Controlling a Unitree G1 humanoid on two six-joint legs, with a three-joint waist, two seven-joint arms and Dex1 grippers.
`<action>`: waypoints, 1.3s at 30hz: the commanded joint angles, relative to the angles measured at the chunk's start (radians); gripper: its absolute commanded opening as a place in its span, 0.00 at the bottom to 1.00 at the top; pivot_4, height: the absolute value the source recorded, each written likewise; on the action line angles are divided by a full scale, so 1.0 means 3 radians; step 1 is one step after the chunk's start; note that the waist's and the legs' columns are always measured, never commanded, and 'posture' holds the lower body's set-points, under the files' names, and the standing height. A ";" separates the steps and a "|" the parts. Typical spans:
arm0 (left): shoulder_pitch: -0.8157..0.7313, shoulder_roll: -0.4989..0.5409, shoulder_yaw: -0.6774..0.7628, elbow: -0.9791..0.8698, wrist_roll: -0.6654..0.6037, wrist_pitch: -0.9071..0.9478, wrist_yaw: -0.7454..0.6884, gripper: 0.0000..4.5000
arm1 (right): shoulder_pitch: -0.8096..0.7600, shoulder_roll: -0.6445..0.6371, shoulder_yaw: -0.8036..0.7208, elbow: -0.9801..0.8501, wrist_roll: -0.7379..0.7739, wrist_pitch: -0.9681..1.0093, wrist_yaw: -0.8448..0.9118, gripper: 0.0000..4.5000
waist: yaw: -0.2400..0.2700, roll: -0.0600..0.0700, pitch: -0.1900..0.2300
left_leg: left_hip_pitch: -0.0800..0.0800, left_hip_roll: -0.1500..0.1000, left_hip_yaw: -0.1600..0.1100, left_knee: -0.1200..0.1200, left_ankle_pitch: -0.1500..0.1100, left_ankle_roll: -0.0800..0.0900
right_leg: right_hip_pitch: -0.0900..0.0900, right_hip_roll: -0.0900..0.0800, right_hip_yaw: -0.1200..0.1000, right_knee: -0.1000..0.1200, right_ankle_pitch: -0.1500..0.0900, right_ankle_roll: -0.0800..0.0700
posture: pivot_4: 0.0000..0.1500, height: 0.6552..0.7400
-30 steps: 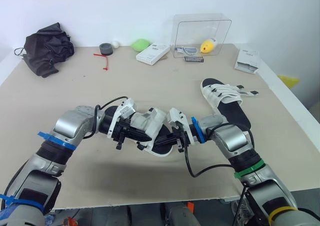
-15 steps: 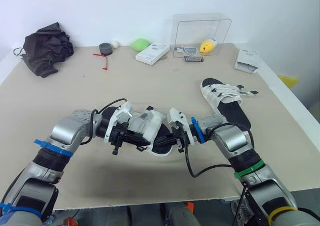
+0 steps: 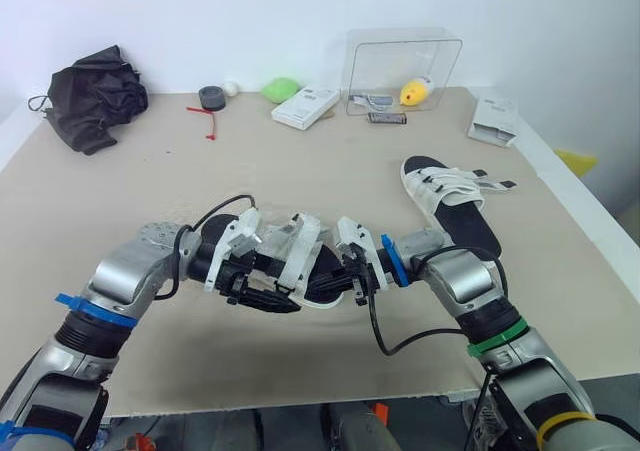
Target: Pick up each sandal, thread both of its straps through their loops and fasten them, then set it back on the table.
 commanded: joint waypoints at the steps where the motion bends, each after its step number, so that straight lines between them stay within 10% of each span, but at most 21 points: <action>1: -0.0060 0.0122 0.0291 -0.0197 -0.0172 0.0183 0.0121 0.71 | -0.0009 -0.0004 -0.0014 -0.0058 0.0027 -0.0008 0.0001 0.00 | 0.0000 -0.0002 0.0002 | -0.0001 0.0001 -0.0001 0.0000 0.0000 0.0000 | -0.0001 0.0000 -0.0001 0.0000 0.0000 0.0000 | 1.00 1.00; 13: 0.0297 0.1030 0.0702 -0.0653 -0.0618 0.0674 -0.0123 0.71 | -0.0015 0.0010 -0.0005 -0.0039 0.0030 -0.0020 0.0012 0.00 | 0.0001 -0.0004 0.0015 | -0.0006 0.0000 0.0000 -0.0003 -0.0002 -0.0003 | -0.0006 -0.0004 -0.0002 0.0000 -0.0006 0.0000 | 1.00 1.00; 24: 0.1057 0.0296 0.0475 -0.0651 0.0144 -0.0634 0.0505 0.71 | 0.0011 -0.0006 -0.0050 -0.0101 -0.0005 -0.0017 -0.0104 0.00 | 0.0013 -0.0005 0.0017 | -0.0007 0.0000 0.0003 -0.0002 -0.0003 -0.0003 | -0.0007 -0.0007 0.0000 0.0000 -0.0005 -0.0002 | 1.00 1.00; 39: 0.1037 0.0073 0.0522 -0.0884 -0.0178 -0.0281 0.0845 0.71 | 0.0223 -0.0118 -0.0538 -0.0861 0.0183 0.0378 -0.0893 0.00 | 0.0010 -0.0004 0.0018 | -0.0007 0.0000 0.0002 -0.0002 -0.0003 -0.0004 | -0.0006 -0.0007 0.0001 0.0000 -0.0004 0.0001 | 1.00 1.00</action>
